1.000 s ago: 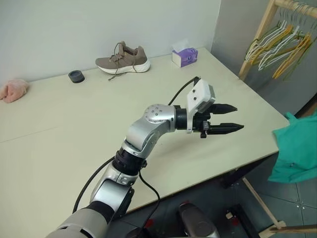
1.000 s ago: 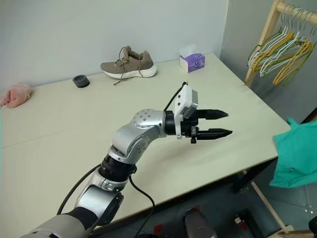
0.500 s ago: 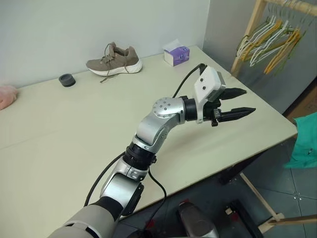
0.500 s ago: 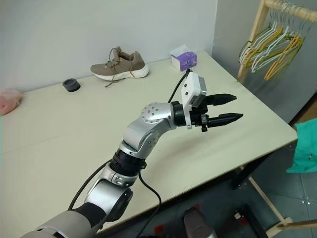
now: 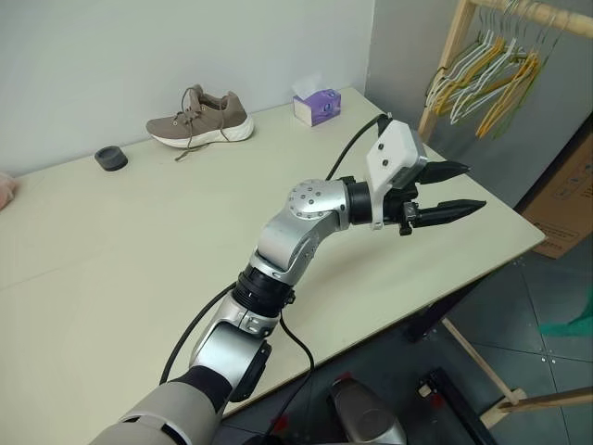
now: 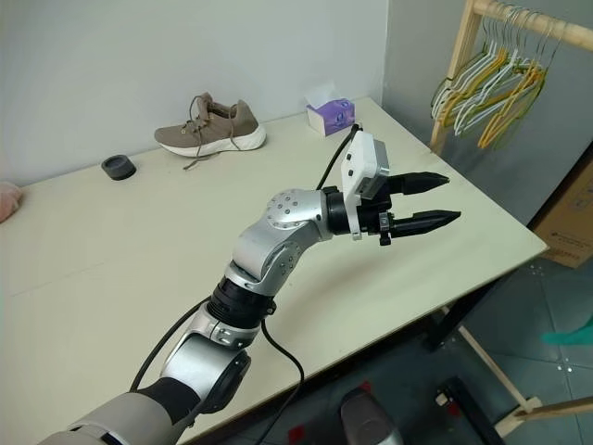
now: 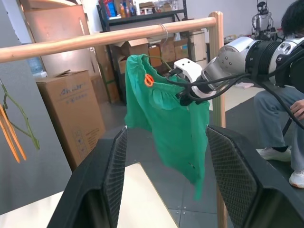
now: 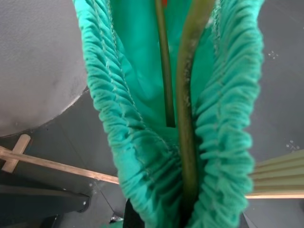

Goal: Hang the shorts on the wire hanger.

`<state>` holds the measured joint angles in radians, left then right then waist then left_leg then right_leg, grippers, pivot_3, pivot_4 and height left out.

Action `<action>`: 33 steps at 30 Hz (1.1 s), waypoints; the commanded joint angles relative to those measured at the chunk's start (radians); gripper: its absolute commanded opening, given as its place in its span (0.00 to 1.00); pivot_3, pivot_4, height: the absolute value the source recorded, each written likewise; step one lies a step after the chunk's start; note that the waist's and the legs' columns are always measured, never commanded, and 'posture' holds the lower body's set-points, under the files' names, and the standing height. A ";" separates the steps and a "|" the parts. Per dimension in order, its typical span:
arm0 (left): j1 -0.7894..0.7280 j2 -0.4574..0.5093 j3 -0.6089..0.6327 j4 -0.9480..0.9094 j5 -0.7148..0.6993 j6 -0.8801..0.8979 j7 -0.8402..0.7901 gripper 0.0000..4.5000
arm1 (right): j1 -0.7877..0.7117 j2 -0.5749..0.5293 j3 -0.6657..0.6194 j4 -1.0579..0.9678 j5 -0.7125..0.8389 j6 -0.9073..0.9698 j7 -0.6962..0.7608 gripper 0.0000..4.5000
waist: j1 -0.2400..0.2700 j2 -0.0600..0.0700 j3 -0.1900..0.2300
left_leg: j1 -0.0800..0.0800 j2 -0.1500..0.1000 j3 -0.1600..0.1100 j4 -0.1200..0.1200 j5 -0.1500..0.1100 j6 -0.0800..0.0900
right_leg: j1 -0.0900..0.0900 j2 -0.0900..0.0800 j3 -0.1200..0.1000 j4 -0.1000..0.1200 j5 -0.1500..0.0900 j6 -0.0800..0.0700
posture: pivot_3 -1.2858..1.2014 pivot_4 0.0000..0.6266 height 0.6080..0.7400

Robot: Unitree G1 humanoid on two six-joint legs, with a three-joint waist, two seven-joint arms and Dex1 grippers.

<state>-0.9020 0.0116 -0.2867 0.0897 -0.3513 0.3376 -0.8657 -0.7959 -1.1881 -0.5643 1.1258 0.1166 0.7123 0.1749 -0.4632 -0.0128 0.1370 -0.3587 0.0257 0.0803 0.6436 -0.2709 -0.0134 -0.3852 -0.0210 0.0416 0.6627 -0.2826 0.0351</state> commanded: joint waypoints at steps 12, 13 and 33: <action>-0.037 -0.008 0.044 -0.022 -0.048 0.035 -0.018 0.62 | -0.032 -0.023 -0.006 -0.069 0.086 -0.054 0.020 0.45 | -0.007 0.001 -0.001 | 0.000 0.000 0.001 0.000 0.000 0.000 | 0.000 0.000 0.001 0.000 0.000 0.000 | 0.34 0.13 1.00; -0.038 -0.008 0.044 -0.022 -0.048 0.036 -0.018 0.62 | -0.018 -0.021 -0.001 -0.089 0.084 -0.066 0.022 0.52 | -0.007 0.001 -0.001 | 0.000 0.000 0.001 0.000 0.000 0.000 | 0.000 0.000 0.001 0.000 0.000 0.000 | 0.34 0.13 1.00; -0.025 0.001 0.041 -0.018 -0.036 0.027 -0.011 0.62 | 0.435 0.162 -0.164 -0.767 -0.011 -0.373 -0.186 0.99 | -0.004 0.002 -0.001 | 0.000 0.000 0.000 0.000 0.000 0.000 | 0.000 0.000 0.001 0.001 0.000 0.002 | 0.34 0.13 1.00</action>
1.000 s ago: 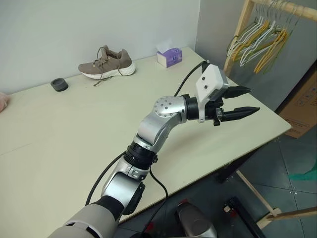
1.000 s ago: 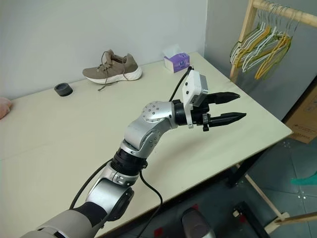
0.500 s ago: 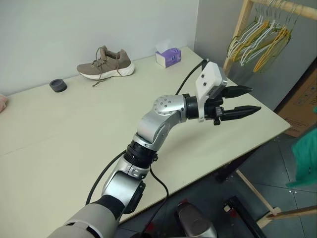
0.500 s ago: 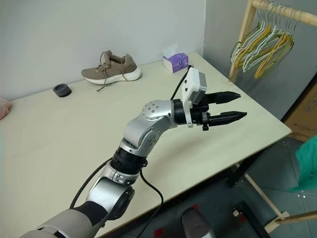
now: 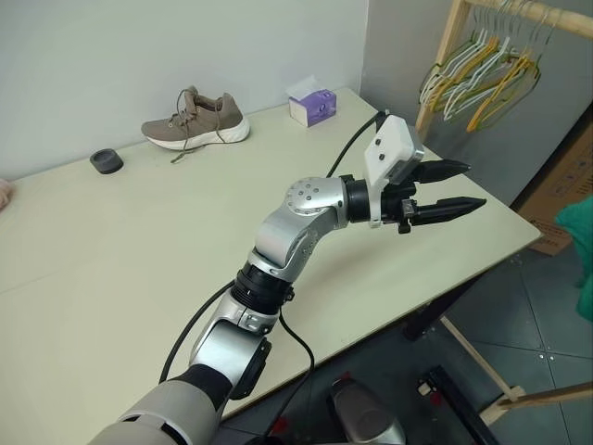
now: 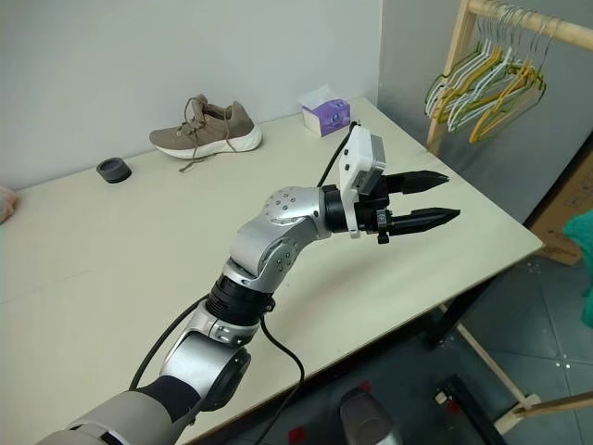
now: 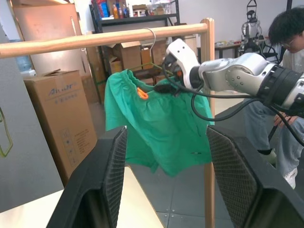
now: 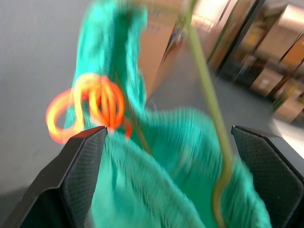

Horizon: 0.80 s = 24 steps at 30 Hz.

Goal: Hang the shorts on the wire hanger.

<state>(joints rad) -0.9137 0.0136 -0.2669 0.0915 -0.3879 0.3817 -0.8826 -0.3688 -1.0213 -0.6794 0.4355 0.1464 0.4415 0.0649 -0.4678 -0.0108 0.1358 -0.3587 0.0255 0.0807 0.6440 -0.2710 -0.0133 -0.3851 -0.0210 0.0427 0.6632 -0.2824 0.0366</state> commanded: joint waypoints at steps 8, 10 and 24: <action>-0.007 0.006 0.020 -0.026 0.003 -0.013 0.010 0.62 | -0.038 0.059 -0.131 -0.107 0.028 -0.105 -0.121 0.99 | -0.001 0.000 0.000 | 0.000 0.000 0.000 0.000 0.000 0.001 | 0.000 0.000 0.000 0.000 0.000 0.000 | 0.34 0.14 1.00; -0.005 0.008 0.021 -0.028 0.001 -0.011 0.012 0.62 | -0.032 0.057 -0.109 -0.128 0.009 -0.191 -0.108 0.99 | -0.001 0.001 -0.001 | 0.000 0.000 0.000 0.000 0.000 0.001 | 0.000 0.000 0.000 0.000 0.000 0.000 | 0.35 0.14 1.00; 0.157 0.147 0.105 -0.079 0.115 0.005 0.215 0.62 | 0.072 0.290 0.492 -0.708 0.016 -0.420 0.279 0.99 | 0.008 -0.002 -0.006 | 0.000 0.002 -0.002 0.001 -0.001 0.001 | 0.000 0.001 -0.001 0.001 0.001 0.001 | 0.37 0.12 1.00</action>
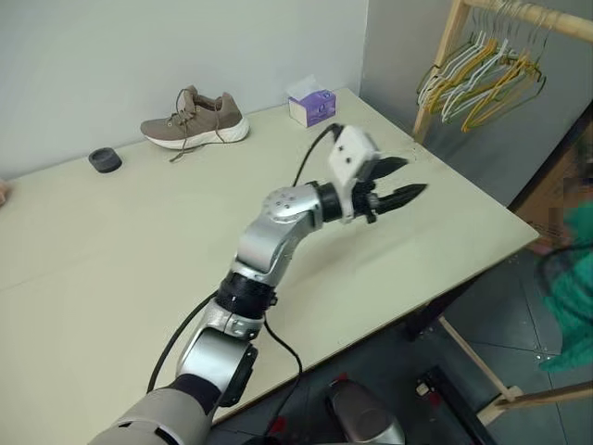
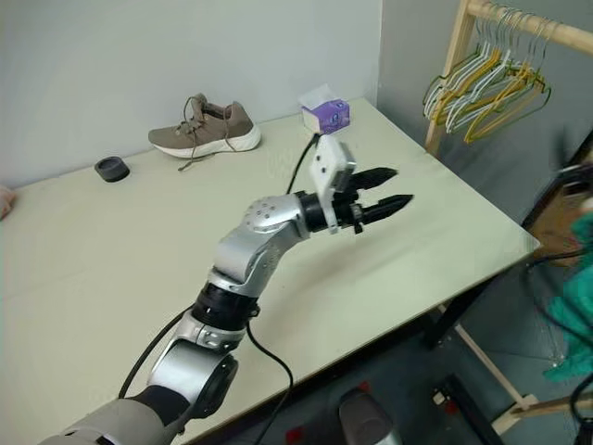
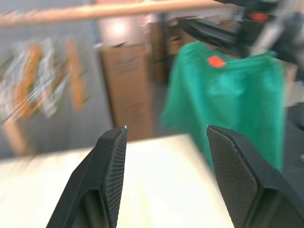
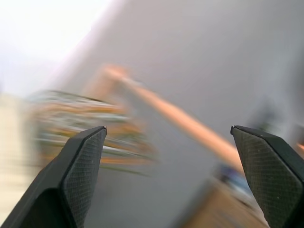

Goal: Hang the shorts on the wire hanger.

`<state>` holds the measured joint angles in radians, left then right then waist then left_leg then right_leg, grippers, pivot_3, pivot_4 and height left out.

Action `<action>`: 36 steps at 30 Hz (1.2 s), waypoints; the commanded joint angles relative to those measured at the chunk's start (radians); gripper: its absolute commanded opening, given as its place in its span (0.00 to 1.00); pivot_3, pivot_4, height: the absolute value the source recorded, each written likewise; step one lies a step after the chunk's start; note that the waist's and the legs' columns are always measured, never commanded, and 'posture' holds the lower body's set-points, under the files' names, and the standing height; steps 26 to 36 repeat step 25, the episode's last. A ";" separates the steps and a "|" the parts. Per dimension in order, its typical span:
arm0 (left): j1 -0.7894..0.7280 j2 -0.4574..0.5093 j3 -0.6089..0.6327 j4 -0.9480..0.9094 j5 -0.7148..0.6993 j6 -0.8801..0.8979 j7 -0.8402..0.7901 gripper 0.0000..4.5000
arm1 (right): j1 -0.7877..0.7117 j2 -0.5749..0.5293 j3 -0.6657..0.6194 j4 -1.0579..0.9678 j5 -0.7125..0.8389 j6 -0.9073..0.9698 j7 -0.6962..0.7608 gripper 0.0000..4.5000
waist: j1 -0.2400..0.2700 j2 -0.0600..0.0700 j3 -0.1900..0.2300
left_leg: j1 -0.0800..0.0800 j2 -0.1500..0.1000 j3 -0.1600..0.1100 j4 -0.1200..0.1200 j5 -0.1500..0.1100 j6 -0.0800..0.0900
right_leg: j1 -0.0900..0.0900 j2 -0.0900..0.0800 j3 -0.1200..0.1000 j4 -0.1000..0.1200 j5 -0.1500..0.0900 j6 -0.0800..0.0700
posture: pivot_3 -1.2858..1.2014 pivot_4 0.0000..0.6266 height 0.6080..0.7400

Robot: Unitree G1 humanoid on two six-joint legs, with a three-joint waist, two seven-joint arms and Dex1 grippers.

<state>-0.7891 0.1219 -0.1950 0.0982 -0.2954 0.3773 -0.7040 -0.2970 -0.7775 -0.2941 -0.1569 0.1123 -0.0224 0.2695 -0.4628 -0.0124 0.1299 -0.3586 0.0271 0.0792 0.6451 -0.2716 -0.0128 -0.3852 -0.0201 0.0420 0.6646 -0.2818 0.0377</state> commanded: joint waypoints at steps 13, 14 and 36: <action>0.445 0.152 0.330 -0.261 0.289 0.033 0.598 0.62 | -0.095 0.474 0.412 -0.004 0.071 0.229 0.113 0.99 | 0.165 -0.013 -0.007 | -0.005 0.002 -0.010 0.010 -0.003 0.004 | -0.006 -0.005 -0.008 0.011 0.004 -0.005 | 0.45 0.11 1.00; 0.472 0.147 0.359 -0.258 0.276 0.051 0.611 0.62 | -0.107 0.489 0.426 0.042 0.050 0.224 0.111 0.99 | 0.183 -0.014 -0.007 | -0.005 0.002 -0.010 0.012 -0.003 0.004 | -0.006 -0.005 -0.008 0.012 0.004 -0.005 | 0.46 0.11 1.00; 0.555 0.117 0.387 -0.258 0.193 0.065 0.571 0.62 | -0.115 0.559 0.439 0.239 -0.005 0.163 0.138 0.99 | 0.352 -0.024 -0.008 | -0.006 0.002 -0.011 0.018 -0.005 0.006 | -0.006 -0.006 -0.011 0.015 0.008 -0.012 | 0.49 0.17 1.00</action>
